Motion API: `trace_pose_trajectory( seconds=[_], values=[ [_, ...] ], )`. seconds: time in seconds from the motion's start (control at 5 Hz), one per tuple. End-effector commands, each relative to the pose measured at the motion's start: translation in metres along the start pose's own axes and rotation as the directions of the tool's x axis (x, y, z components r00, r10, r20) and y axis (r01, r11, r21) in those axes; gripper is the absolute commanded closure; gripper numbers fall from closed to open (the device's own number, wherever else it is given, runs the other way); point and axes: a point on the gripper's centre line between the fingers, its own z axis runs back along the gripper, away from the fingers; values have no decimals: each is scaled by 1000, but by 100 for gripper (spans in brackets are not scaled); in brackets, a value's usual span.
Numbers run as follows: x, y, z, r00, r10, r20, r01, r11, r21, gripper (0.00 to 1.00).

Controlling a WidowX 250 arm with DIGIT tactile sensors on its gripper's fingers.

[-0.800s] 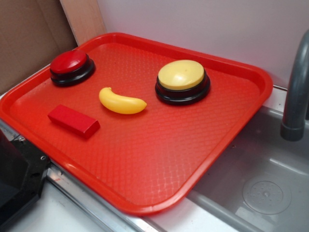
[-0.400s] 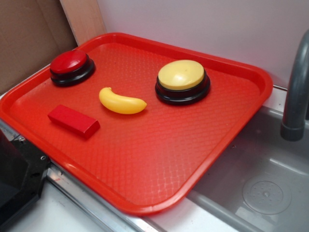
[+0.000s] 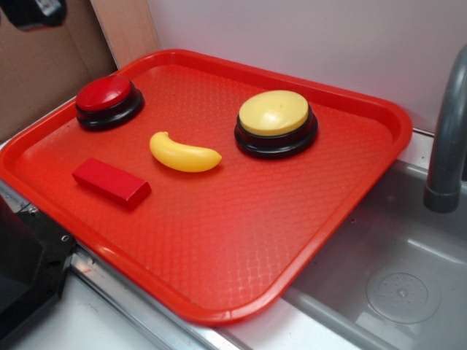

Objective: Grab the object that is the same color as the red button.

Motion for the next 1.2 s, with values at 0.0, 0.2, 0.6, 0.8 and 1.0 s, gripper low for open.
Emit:
trace_pose_trajectory(
  seconds=[0.0, 0.2, 0.6, 0.8, 1.0],
  values=[
    [20, 19, -58, 909, 409, 79, -411, 912, 12, 0],
    [23, 29, -100, 802, 589, 95, -593, 805, 11, 0],
    [23, 43, -144, 708, 673, 213, -700, 707, 95, 0],
    [22, 46, -156, 694, 680, 237, -716, 688, 122, 0],
    [22, 48, -168, 690, 676, 259, -717, 686, 120, 0]
  ],
)
